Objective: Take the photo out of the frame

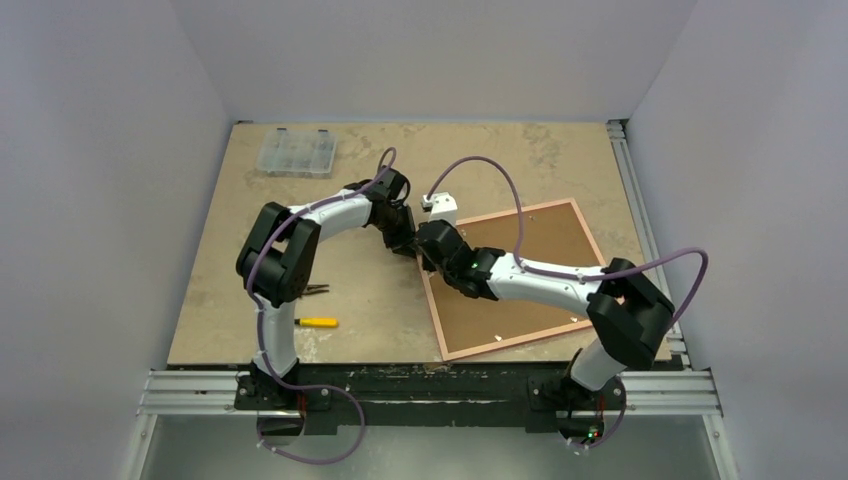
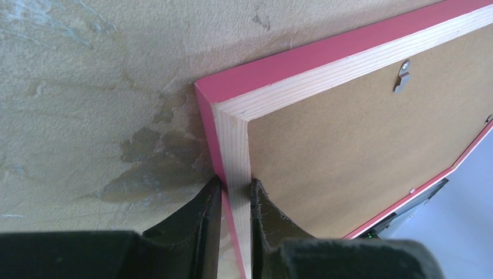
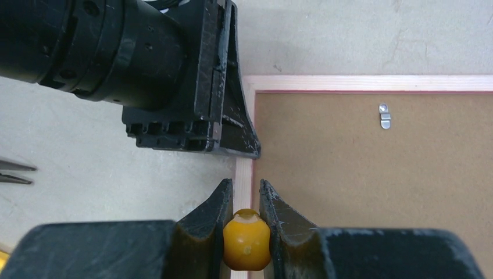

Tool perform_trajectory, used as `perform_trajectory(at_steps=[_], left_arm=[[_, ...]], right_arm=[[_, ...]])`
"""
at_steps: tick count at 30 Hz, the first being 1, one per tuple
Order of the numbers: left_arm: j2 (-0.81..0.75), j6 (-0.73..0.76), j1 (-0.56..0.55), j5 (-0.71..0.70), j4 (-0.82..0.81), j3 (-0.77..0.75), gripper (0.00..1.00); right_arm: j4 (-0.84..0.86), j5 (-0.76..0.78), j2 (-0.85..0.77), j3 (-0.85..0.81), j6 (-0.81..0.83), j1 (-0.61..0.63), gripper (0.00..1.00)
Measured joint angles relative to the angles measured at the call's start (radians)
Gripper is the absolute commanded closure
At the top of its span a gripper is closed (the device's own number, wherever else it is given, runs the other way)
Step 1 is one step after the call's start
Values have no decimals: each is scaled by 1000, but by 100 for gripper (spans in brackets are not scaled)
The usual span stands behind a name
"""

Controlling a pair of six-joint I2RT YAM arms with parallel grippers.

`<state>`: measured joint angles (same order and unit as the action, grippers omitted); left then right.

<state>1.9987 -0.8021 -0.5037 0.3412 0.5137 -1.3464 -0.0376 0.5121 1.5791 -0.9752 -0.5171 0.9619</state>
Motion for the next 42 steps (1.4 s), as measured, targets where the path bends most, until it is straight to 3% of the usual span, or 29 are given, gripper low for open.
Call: perform_trajectory(at_steps=[42], left_arm=[[0, -43, 6, 6, -2, 3, 100]], right_arm=[[-16, 21, 114, -69, 58, 0, 100]])
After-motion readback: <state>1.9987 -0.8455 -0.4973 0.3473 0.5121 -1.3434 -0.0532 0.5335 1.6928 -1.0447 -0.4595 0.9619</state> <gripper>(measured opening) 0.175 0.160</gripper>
